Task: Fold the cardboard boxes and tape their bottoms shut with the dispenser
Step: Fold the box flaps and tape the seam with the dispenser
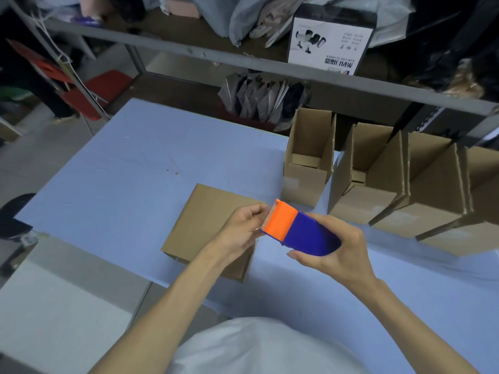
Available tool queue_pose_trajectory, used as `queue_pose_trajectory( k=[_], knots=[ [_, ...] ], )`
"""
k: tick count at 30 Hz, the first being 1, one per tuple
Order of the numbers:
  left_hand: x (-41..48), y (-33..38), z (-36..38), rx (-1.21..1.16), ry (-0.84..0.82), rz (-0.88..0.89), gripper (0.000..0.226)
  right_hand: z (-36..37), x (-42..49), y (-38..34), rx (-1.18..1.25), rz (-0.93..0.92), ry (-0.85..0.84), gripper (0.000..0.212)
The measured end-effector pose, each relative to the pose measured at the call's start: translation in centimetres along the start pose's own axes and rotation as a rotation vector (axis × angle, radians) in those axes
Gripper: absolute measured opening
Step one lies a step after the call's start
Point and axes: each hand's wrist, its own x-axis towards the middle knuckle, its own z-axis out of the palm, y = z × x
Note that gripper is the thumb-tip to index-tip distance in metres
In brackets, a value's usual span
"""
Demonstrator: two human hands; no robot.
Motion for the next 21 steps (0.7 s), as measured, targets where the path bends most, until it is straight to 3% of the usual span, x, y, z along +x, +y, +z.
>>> queue_pose_trajectory(
  k=[3,7,9,13,21],
  knots=[
    [-0.2,0.3,0.0,0.009,0.0,-0.009,0.031,0.0,0.1,-0.4,0.023,0.012,0.0,0.076],
    [-0.2,0.7,-0.5,-0.228,0.029,-0.087,0.037,-0.3,0.2,-0.8,0.061,0.012,0.038,0.073],
    [-0.2,0.9,-0.9,-0.23,0.021,-0.115,0.04,-0.5,0.2,-0.9,0.061,0.006,0.035,0.073],
    [-0.5,1.1,-1.3,0.053,-0.029,-0.077,0.031,-0.6,-0.1,-0.9,0.032,-0.009,-0.001,0.074],
    [-0.4,0.3,-2.1,0.412,0.234,0.023,0.011,0.0,-0.2,0.2,-0.074,0.01,-0.124,0.076]
  ],
)
